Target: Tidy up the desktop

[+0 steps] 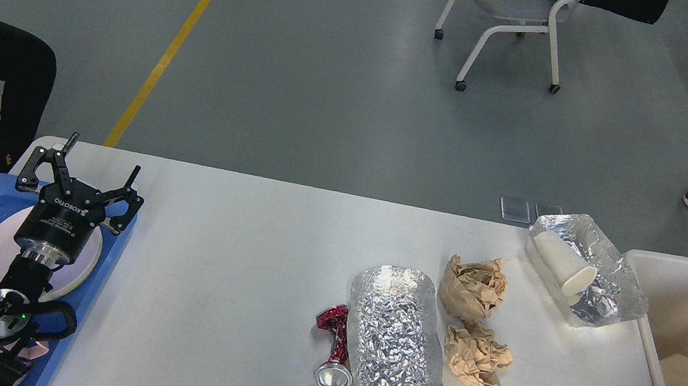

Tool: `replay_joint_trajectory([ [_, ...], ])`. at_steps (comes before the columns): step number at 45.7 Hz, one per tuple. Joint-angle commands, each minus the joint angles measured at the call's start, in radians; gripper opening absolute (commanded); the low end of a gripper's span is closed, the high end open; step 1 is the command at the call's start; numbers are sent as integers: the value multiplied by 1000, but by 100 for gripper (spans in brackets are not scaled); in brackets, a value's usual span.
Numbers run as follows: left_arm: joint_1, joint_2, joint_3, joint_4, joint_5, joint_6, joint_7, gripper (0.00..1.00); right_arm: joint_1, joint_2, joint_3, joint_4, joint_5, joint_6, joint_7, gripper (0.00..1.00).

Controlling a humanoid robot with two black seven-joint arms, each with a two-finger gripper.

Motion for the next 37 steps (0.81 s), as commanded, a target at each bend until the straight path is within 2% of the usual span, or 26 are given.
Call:
replay_joint_trajectory([
  [1,0,0,0,0,0,0,0,96,2,1,1,3,0,-27,1,99],
  [14,0,0,0,0,0,0,0,96,26,-9,1,15,0,-23,1,100],
  [22,0,0,0,0,0,0,0,96,109,-52,3,69,0,-6,-1,100],
  [30,0,0,0,0,0,0,1,96,313,-144,-3,253,-23,65,-1,100],
  [37,0,0,0,-2,0,0,1,96,590,-211,-18,489,-191,192,-4,100],
])
